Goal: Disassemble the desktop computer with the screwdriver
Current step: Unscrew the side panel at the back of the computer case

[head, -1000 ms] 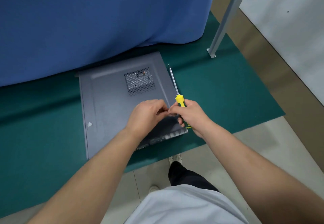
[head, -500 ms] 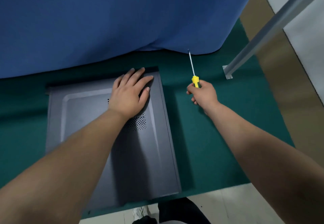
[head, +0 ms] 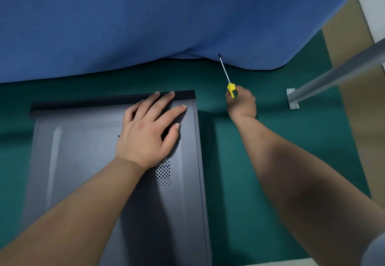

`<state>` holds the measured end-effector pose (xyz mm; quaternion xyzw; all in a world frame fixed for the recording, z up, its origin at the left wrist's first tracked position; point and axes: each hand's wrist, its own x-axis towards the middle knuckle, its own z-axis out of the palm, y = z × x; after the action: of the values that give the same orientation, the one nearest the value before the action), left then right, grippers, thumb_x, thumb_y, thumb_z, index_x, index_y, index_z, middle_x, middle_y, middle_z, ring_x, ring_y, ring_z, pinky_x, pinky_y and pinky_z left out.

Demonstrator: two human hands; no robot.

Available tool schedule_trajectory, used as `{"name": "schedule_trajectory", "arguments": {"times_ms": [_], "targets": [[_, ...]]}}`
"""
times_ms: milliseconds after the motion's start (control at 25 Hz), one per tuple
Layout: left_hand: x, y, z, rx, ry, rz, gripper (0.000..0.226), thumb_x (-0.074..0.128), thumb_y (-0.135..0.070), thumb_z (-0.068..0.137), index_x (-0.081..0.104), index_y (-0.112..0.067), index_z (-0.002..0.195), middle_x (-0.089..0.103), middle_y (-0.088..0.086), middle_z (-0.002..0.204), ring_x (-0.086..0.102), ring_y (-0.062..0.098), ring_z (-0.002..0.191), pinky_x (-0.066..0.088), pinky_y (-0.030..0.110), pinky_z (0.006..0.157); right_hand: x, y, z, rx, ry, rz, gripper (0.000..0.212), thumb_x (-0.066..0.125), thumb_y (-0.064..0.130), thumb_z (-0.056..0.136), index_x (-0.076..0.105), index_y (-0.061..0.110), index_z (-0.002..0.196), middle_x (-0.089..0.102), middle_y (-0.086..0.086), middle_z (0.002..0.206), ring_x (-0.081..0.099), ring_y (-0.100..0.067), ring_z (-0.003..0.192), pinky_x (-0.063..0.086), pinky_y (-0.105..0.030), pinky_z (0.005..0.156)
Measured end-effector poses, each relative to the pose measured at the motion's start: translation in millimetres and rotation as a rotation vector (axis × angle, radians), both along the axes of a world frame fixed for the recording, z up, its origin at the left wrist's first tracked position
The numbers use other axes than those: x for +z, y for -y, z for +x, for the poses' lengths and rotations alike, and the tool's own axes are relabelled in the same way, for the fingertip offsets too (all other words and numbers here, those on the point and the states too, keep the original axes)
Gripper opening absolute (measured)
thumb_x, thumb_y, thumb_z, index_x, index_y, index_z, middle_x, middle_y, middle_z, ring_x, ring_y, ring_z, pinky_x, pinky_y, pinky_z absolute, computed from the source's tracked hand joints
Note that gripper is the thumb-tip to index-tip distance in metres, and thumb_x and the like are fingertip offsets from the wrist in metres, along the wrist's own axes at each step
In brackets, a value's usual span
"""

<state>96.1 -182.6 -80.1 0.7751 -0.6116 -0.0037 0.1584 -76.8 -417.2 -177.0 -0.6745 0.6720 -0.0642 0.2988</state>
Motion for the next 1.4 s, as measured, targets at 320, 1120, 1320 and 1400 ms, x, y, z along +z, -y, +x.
{"name": "schedule_trajectory", "arguments": {"times_ms": [320, 1120, 1320, 1400], "targets": [[-0.8, -0.2, -0.3, 0.006, -0.008, 0.008, 0.039, 0.047, -0.045, 0.1, 0.057, -0.044, 0.137, 0.043, -0.014, 0.158, 0.032, 0.015, 0.151, 0.025, 0.042, 0.114, 22.6, -25.7, -26.8, -0.095, 0.246, 0.031, 0.018, 0.062, 0.038, 0.093, 0.065, 0.022, 0.086, 0.064, 0.003, 0.072, 0.06, -0.026, 0.072, 0.048, -0.029, 0.061], [69.5, -259.5, -42.9, 0.508, -1.905, -0.369, 0.012, 0.064, -0.009, 0.1, 0.068, -0.01, 0.111, 0.079, 0.006, 0.097, 0.076, 0.018, 0.092, 0.06, 0.025, 0.075, 164.8, -489.1, -33.0, 0.078, 0.722, 0.433, 0.012, 0.065, 0.023, 0.1, 0.061, 0.015, 0.092, 0.066, -0.007, 0.084, 0.065, -0.017, 0.062, 0.057, -0.031, 0.057], [55.2, -344.3, -37.7, 0.678, -1.97, -0.309, 0.012, 0.066, -0.007, 0.098, 0.066, -0.008, 0.11, 0.078, 0.008, 0.094, 0.077, 0.021, 0.089, 0.062, 0.031, 0.072, 134.6, -566.2, -24.5, 0.168, 0.585, 0.5, 0.013, 0.059, 0.027, 0.103, 0.067, 0.018, 0.1, 0.075, 0.0, 0.089, 0.067, -0.011, 0.076, 0.052, -0.03, 0.078], [47.2, -368.8, -40.5, 0.718, -1.969, -0.283, 0.014, 0.066, -0.009, 0.098, 0.065, -0.007, 0.112, 0.079, 0.01, 0.1, 0.077, 0.024, 0.095, 0.063, 0.034, 0.075, 124.3, -583.5, -23.0, 0.253, 0.498, 0.506, 0.014, 0.056, 0.03, 0.104, 0.066, 0.021, 0.097, 0.076, 0.003, 0.092, 0.062, -0.008, 0.077, 0.046, -0.028, 0.076]]}}
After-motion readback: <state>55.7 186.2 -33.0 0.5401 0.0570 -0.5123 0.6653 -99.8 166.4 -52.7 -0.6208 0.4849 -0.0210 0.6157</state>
